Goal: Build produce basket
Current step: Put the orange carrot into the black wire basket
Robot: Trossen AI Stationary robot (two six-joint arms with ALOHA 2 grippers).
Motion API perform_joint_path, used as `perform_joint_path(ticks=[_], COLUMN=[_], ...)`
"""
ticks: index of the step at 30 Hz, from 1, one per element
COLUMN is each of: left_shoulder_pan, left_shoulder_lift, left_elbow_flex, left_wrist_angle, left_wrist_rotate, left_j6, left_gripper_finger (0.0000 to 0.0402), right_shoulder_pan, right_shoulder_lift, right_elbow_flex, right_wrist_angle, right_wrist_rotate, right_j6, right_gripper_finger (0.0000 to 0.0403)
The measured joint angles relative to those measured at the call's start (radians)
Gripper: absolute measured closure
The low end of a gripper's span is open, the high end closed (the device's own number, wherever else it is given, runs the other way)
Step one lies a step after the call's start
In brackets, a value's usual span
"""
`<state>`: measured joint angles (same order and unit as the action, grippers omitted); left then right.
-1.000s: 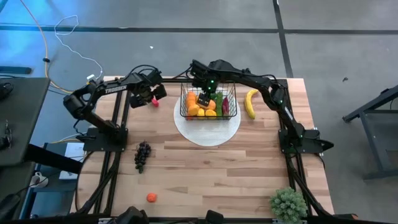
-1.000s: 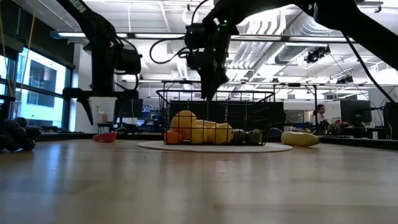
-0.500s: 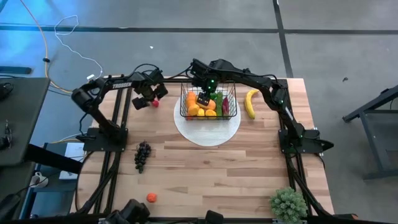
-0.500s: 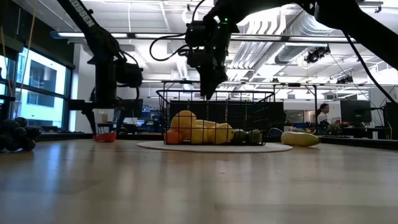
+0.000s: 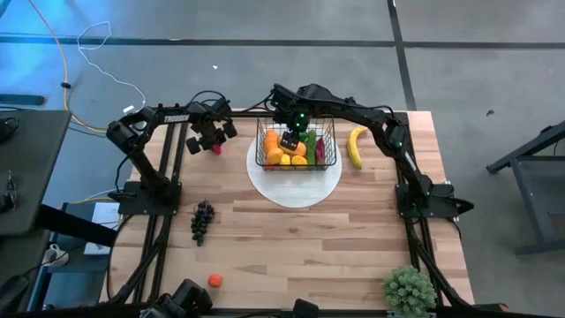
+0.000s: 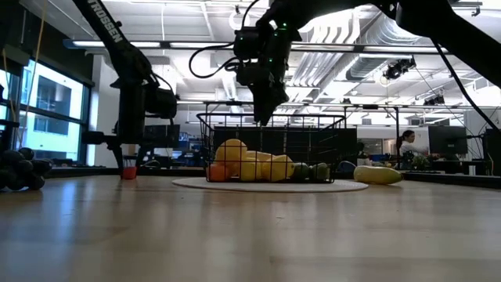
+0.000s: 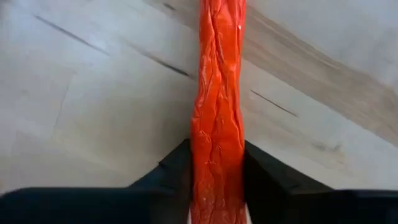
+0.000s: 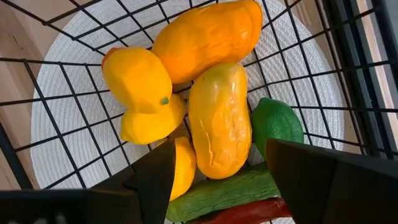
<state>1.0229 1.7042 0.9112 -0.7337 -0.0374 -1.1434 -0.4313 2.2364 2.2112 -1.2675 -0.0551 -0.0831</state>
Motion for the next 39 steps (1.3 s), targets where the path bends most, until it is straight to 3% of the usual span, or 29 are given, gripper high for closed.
perform_joint_path(ticks=[4,13,23,39], left_shoulder_pan=[0.0,0.0,-0.002,-0.06], left_shoulder_lift=[0.0,-0.01,-0.105,-0.496], left_elbow_flex=[0.0,0.0,-0.001,0.0], left_wrist_angle=[0.001,-0.077,-0.155,-0.159], left_wrist_rotate=[0.001,0.067,0.172,0.311], left_j6=[0.066,0.276,0.525,0.845], left_gripper_finger=[0.0342,0.0336,0.0342,0.0339], right_shoulder_pan=[0.0,0.001,0.04,0.232], right_shoulder_lift=[0.0,-0.038,-0.102,-0.133], right_elbow_flex=[0.0,0.0,0.0,0.0], right_wrist_angle=[0.0,-0.007,-0.01,0.025], right_wrist_rotate=[0.0,-0.001,-0.008,-0.008], right_j6=[0.016,0.094,0.272,0.515], right_gripper_finger=[0.0174,0.0174,0.0174,0.0174])
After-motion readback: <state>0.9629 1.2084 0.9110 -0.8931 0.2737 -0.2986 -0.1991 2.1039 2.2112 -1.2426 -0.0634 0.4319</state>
